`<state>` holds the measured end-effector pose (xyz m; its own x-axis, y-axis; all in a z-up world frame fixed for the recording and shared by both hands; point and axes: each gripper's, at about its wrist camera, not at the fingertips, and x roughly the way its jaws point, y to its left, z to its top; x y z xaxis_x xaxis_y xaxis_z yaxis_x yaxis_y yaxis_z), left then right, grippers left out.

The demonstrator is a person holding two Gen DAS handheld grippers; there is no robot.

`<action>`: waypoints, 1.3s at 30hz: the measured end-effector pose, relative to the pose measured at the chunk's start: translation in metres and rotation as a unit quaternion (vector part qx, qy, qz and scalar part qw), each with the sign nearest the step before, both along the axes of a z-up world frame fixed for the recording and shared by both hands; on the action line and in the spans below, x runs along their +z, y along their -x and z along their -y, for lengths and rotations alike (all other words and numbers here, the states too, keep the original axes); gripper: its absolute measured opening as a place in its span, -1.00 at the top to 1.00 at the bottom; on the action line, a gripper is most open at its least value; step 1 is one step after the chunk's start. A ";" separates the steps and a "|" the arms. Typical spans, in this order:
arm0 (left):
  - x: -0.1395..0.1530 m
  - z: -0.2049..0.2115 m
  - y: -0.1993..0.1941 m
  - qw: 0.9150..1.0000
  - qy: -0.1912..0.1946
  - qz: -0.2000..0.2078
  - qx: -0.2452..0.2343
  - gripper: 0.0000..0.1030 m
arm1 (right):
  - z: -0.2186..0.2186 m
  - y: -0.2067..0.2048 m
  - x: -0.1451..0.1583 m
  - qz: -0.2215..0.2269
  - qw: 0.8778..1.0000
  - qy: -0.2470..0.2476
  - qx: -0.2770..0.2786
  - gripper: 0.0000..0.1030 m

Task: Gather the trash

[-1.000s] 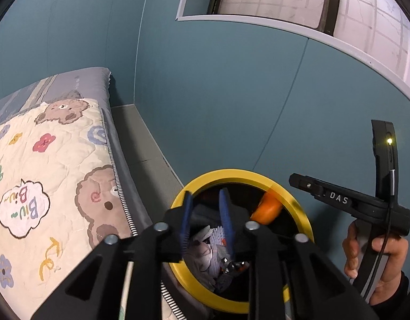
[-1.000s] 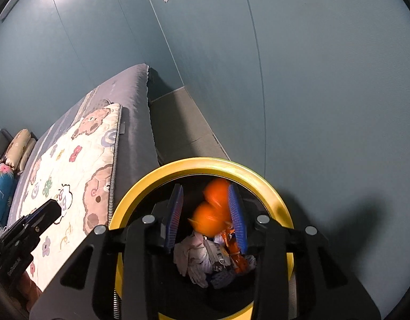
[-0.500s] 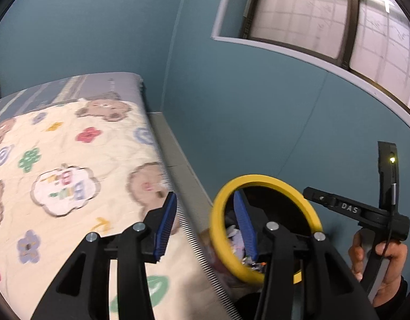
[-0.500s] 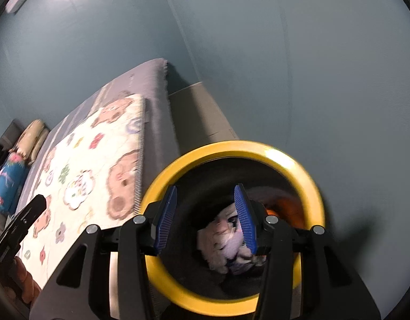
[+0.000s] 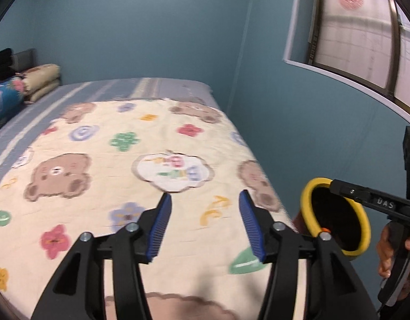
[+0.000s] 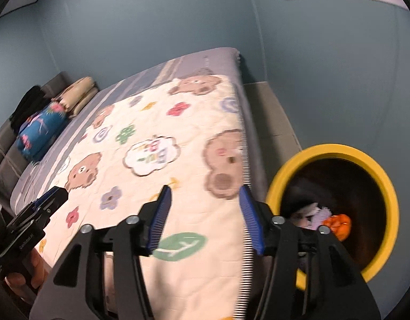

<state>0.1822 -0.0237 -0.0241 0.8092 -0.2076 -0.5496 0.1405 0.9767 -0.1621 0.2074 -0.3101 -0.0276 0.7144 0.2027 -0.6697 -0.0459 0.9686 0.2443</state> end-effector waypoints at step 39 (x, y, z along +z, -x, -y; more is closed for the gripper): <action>0.050 -0.061 0.139 0.979 0.005 0.172 0.106 -0.84 | -0.109 0.122 0.057 0.225 0.970 0.074 -0.058 -0.84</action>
